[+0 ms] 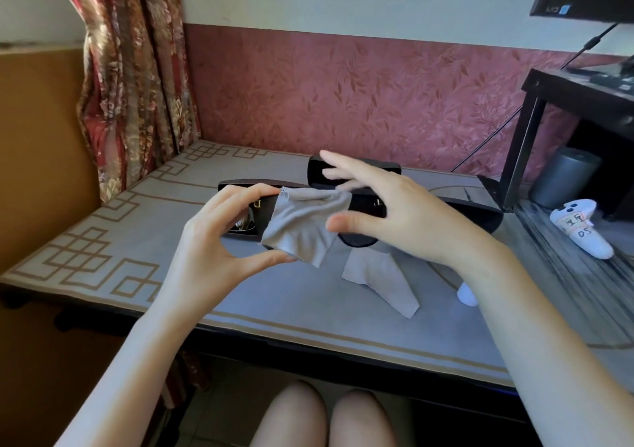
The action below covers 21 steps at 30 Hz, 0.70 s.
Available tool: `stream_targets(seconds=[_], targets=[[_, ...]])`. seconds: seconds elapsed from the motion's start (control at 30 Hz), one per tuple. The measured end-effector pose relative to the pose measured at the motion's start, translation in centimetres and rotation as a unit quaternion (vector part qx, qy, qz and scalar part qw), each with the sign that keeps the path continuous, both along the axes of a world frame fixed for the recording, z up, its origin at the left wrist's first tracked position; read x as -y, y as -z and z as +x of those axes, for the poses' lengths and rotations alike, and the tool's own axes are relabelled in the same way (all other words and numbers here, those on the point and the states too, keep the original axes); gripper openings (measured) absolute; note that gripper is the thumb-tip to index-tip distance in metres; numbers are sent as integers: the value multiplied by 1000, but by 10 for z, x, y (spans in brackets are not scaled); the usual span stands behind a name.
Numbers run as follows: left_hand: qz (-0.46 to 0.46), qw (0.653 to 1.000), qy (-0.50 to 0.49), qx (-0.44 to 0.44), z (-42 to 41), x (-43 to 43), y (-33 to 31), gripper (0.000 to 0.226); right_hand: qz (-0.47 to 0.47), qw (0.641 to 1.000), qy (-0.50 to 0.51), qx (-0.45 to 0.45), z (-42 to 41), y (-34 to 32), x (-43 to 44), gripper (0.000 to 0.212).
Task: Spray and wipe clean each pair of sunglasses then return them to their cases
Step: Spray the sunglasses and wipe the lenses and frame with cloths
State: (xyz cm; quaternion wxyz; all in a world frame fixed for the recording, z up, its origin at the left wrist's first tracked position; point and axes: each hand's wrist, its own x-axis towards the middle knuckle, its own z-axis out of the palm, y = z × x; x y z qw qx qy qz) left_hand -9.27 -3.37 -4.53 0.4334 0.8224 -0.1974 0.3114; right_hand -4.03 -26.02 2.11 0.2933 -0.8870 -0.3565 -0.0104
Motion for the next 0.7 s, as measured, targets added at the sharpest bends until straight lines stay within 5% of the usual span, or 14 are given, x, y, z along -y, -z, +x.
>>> stream_targets(seconds=[0.1,0.3,0.53,0.7], targets=[[-10,1000,-5,-3,-1,-1,-1,63,13,1000,15,-9,-3,12,15,91],[-8,1000,7,-21,-2,4,-4,64,90,995,24,18,-7,29,23,58],[-11,995,51,-80,-7,-1,-25,100,139,990,18,17,-8,34,23,58],[149,986,22,-77,2,19,-58,78,124,992,-1,35,-13,33,16,58]])
